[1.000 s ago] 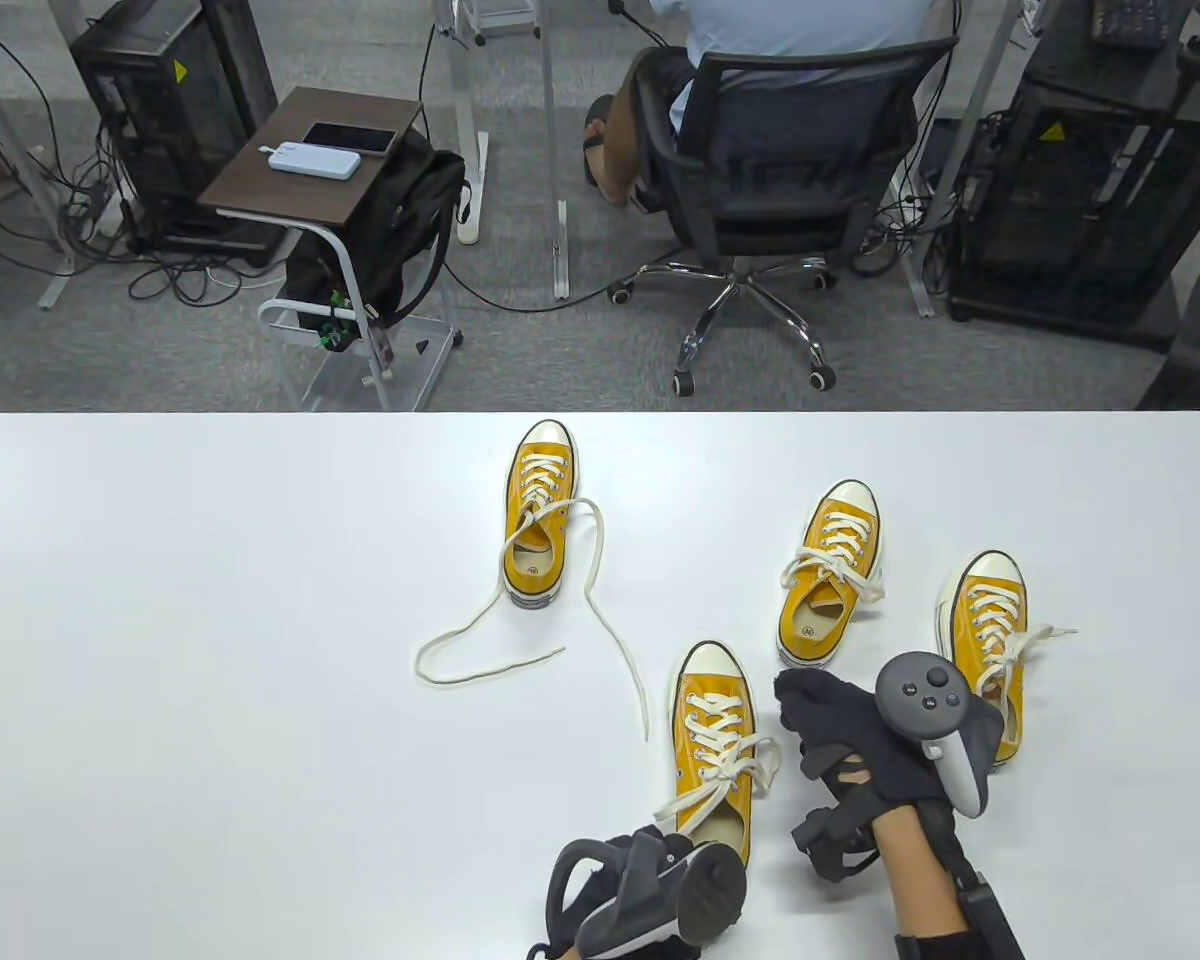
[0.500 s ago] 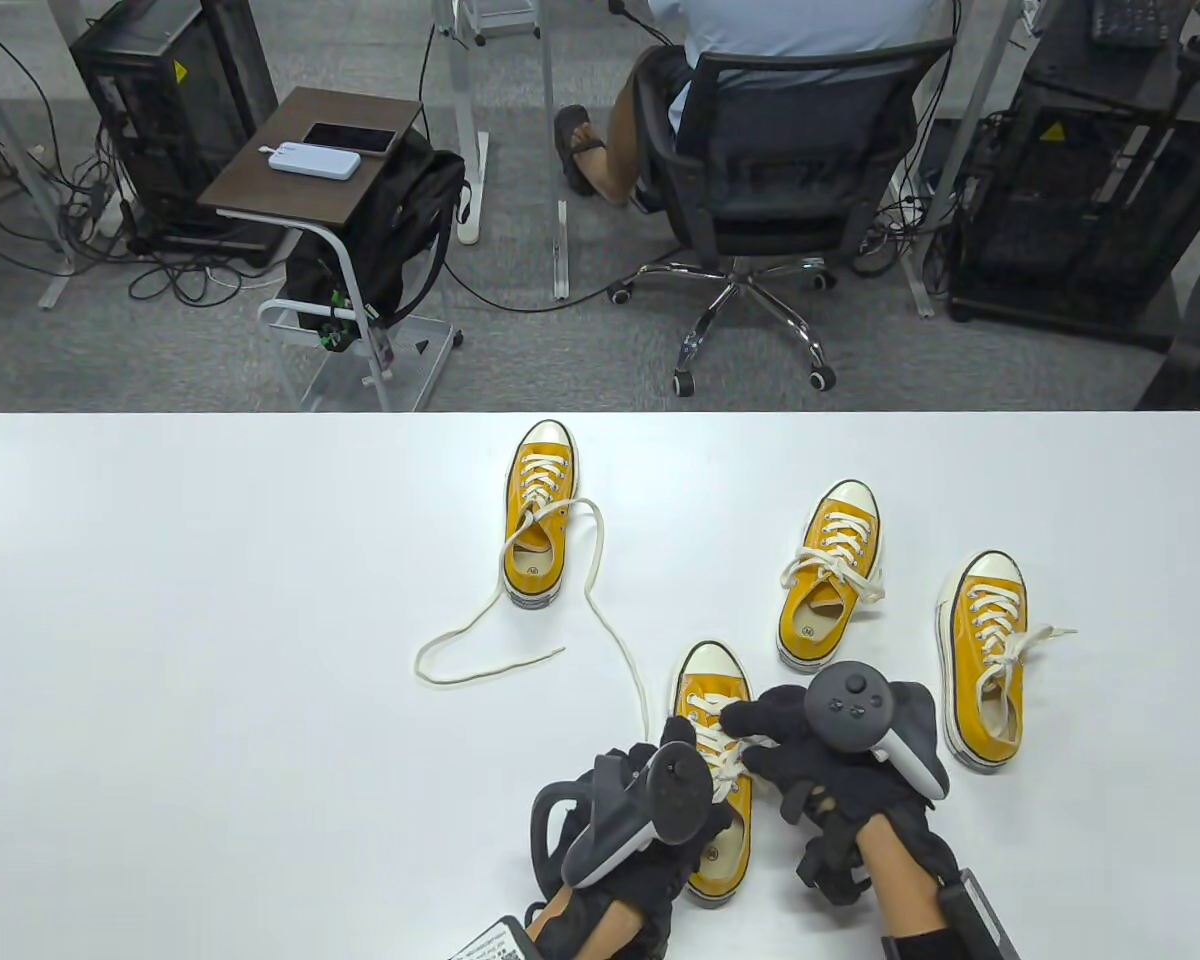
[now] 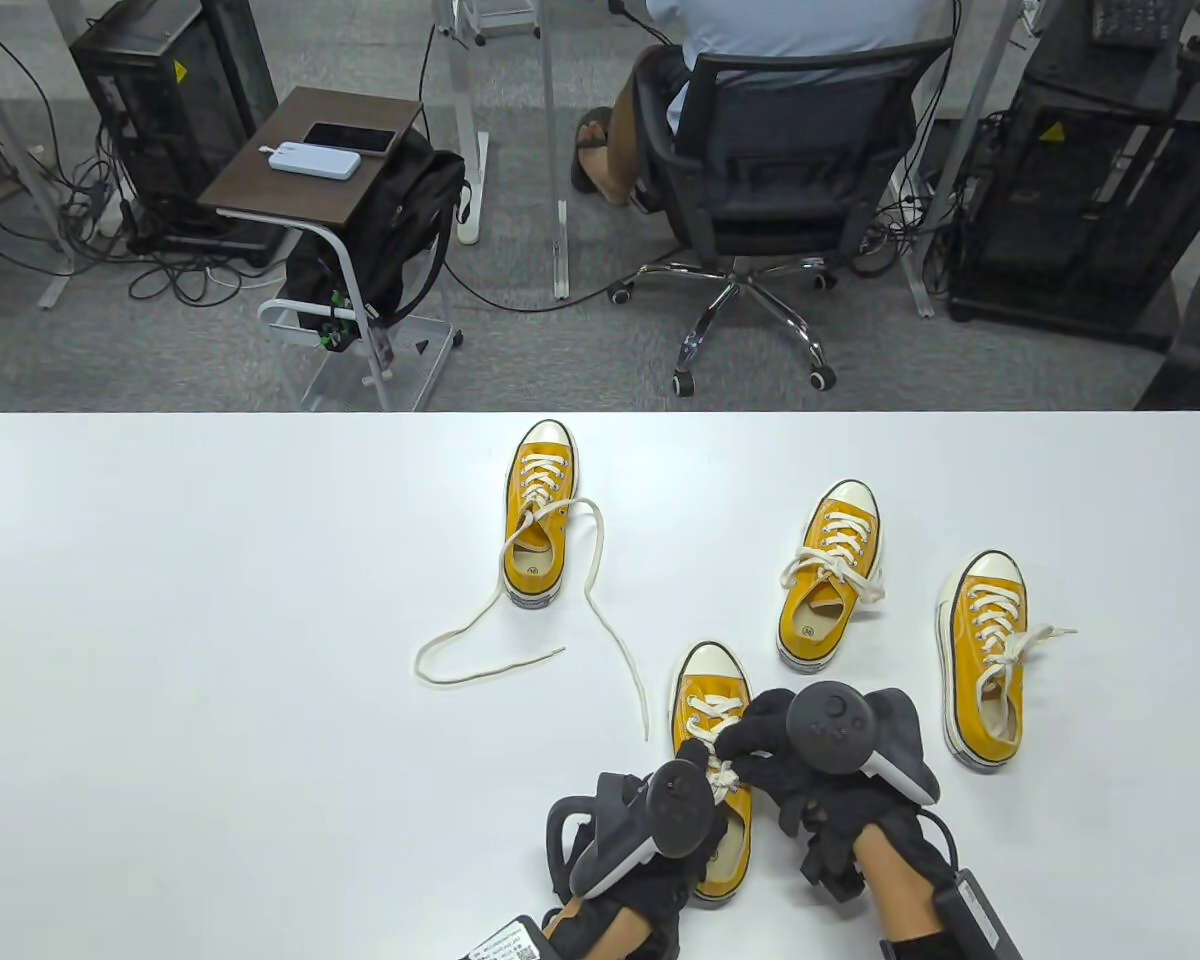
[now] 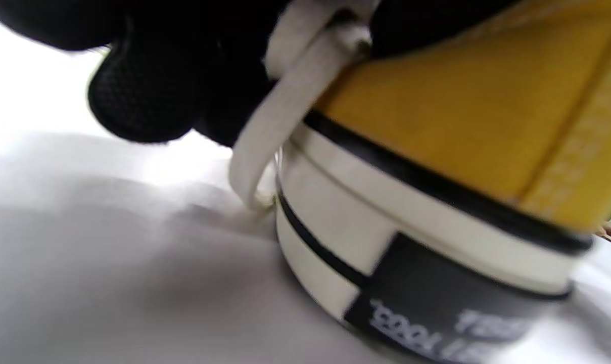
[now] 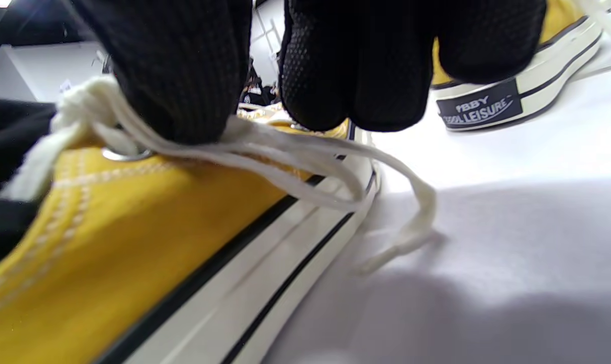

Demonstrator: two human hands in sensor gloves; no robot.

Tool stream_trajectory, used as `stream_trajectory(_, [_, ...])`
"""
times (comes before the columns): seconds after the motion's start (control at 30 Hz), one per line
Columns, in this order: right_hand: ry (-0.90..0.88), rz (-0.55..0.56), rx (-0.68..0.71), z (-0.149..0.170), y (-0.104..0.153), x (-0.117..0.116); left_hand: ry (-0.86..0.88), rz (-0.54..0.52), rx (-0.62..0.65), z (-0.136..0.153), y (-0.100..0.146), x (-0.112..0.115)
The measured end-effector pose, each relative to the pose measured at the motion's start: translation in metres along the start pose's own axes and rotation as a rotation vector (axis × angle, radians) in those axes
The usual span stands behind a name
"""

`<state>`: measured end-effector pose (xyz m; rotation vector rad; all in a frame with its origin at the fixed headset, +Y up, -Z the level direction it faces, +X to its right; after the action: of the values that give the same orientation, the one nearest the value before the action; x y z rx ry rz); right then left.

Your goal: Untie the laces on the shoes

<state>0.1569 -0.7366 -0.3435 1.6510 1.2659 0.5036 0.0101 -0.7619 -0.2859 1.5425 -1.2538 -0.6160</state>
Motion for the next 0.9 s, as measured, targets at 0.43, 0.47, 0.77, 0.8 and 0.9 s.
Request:
stream_trajectory(0.43, [-0.166,0.344,-0.098,0.034,0.042,0.079,0.020,-0.010,-0.011,0.002,0.000,0.001])
stream_trajectory(0.47, [-0.187,0.384,-0.108,0.039,0.048,0.085,0.023,-0.010,-0.010,0.002,0.000,0.000])
stream_trajectory(0.77, [-0.332,0.995,-0.353,0.097,0.136,0.143,0.033,-0.003,0.002,0.001,-0.002,0.002])
stream_trajectory(0.8, [-0.323,0.937,-0.369,0.099,0.134,0.142,0.034,-0.005,0.002,0.000,-0.002,0.002])
stream_trajectory(0.9, [-0.287,0.647,-0.397,0.102,0.117,0.128,0.022,-0.009,-0.003,0.000,-0.002,0.002])
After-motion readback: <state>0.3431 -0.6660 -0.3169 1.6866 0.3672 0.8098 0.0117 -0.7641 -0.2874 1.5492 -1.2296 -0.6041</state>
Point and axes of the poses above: the tracker on the back of each hand, its own z axis roughly to the little-finger side, its own y axis roughly from the fingertips to the wrist, x = y × z, the point moved 5 cm from there along -y, roughly from the wrist to the fingertips, and after that the axes turned 10 degrees about x, right-handed, at the moved point
